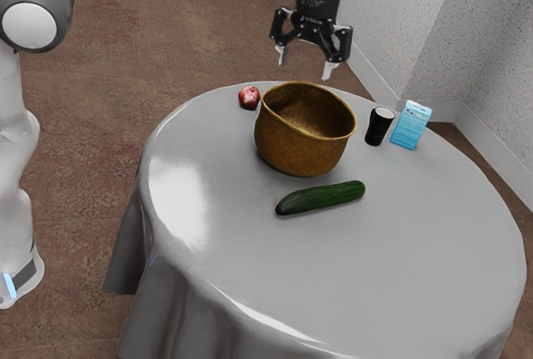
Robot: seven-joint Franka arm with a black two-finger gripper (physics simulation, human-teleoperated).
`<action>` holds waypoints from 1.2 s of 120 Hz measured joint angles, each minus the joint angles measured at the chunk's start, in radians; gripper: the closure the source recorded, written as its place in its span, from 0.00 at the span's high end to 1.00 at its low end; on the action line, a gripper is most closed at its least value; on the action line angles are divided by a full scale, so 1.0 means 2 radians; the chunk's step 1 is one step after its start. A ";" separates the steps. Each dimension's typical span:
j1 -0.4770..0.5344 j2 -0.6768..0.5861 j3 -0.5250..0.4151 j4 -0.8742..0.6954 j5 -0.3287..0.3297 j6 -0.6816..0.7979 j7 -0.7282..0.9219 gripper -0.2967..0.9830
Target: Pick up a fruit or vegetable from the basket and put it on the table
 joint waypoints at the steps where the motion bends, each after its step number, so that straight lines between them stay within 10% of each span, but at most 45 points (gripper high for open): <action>1: -0.001 0.000 0.001 0.000 -0.001 -0.002 -0.012 0.77; 45: -0.013 0.019 0.016 0.006 -0.006 -0.043 -0.389 0.77; 67: 0.078 0.060 0.020 0.076 -0.003 -0.039 -0.505 0.77; 144: 0.121 0.154 0.016 0.037 -0.016 0.107 -0.703 0.77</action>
